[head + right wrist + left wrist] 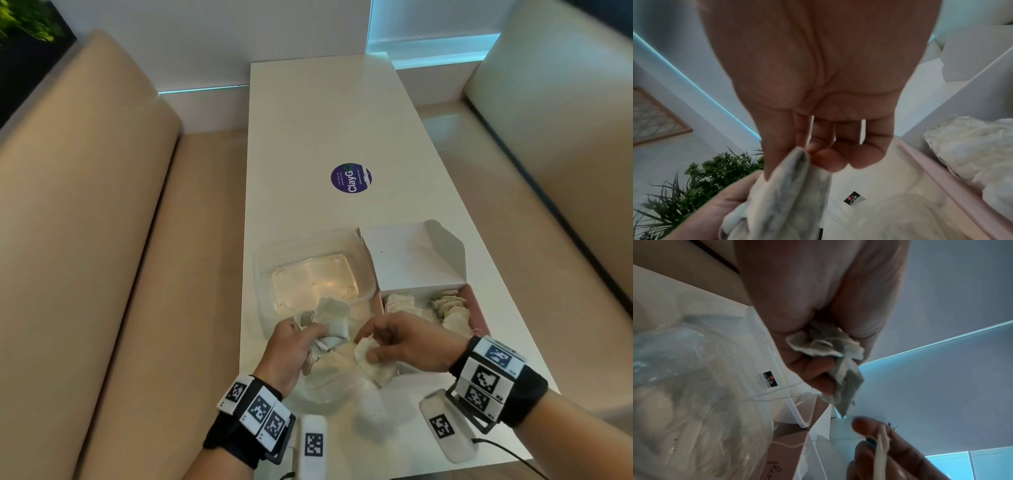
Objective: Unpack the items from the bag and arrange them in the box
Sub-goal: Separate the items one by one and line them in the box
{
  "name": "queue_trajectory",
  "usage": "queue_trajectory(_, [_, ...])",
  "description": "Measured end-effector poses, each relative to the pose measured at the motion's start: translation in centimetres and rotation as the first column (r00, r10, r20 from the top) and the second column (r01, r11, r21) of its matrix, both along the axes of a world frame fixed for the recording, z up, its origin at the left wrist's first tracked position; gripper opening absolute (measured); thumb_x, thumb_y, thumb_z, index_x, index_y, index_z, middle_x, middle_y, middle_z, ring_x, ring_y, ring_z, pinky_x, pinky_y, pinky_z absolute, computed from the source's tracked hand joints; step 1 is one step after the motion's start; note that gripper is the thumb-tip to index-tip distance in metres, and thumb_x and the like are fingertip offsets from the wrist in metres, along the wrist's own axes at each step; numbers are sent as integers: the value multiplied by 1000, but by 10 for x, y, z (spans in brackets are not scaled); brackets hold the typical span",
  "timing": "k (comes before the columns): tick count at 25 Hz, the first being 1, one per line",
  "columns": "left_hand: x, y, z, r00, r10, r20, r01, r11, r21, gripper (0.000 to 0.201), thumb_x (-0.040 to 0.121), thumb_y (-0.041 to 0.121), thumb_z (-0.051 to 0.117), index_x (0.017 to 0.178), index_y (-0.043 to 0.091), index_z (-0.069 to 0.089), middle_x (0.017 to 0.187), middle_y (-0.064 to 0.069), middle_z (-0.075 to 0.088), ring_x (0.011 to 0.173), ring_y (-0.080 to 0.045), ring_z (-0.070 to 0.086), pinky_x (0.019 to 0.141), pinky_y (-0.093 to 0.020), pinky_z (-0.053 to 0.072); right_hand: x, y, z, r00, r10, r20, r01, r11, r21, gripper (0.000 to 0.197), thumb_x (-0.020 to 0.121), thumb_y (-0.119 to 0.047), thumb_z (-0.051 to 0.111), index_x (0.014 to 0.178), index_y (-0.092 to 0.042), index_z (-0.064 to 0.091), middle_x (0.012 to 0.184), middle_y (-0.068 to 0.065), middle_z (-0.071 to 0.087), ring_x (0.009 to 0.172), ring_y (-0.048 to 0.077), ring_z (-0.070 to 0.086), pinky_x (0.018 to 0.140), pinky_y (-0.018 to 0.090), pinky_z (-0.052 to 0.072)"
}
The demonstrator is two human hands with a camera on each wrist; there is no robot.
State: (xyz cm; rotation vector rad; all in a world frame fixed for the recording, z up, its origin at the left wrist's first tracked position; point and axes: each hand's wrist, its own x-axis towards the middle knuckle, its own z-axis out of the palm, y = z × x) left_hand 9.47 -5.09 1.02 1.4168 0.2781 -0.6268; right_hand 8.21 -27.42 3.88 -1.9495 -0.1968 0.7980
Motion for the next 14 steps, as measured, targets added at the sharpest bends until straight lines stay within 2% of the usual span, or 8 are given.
queue_trajectory(2, [-1,-1,3,998,-54,38,55,998,-29,21,79,20,70,83,0,67,67,-16,54,51,-24,39,38,-23,27,2,4,-3,987,-153,-41,157,978,137,33,79,-13,72,109,-23,62,61,-10,40,59,6,41,60,16,38])
queue_trajectory(4, [-3,-1,7,988,-101,113,103,995,-12,5,82,17,71,78,14,70,61,-11,57,50,-24,42,37,-22,31,4,4,-7,919,-321,-231,383,868,316,50,74,-13,72,121,-17,55,65,0,46,61,12,48,62,22,45])
queue_trajectory(5, [-4,-1,8,983,-117,141,119,993,-5,3,83,16,71,80,18,71,62,-10,61,54,-25,47,41,-25,38,5,5,-9,876,-354,-328,461,813,356,55,72,-13,72,123,-14,52,70,8,50,65,16,54,63,23,49])
queue_trajectory(7, [-5,1,7,978,-137,160,140,990,-6,14,78,22,74,91,17,71,81,-21,69,70,-30,57,62,-41,47,6,8,-12,857,-356,-372,488,794,363,45,72,-11,70,115,-7,57,80,17,59,74,24,60,66,27,54])
queue_trajectory(9, [-6,1,7,976,-145,163,151,988,-28,30,73,33,75,97,15,70,95,-30,66,80,-33,58,75,-50,43,6,12,-10,895,-359,-266,432,846,311,16,78,-10,68,93,-4,64,75,7,65,69,18,59,62,24,51])
queue_trajectory(11, [-7,2,6,983,-120,141,128,991,-50,39,71,41,77,97,14,69,94,-36,61,83,-35,54,75,-50,40,6,12,-9,897,-382,-221,436,844,311,5,80,-10,66,80,-5,64,67,1,63,61,12,57,57,20,47])
queue_trajectory(12, [-5,3,5,989,-88,117,97,992,-75,38,70,42,77,94,14,70,88,-35,60,85,-35,51,73,-49,39,7,10,-8,883,-399,-248,465,819,335,7,78,-12,67,79,-5,64,69,3,64,61,12,59,56,19,48])
queue_trajectory(14, [-4,8,3,994,-34,101,44,995,-94,24,70,38,74,82,18,71,76,-23,57,84,-35,45,64,-40,34,9,3,-6,857,-419,-299,510,766,391,24,71,-25,76,80,-6,65,75,8,66,65,14,63,60,22,51])
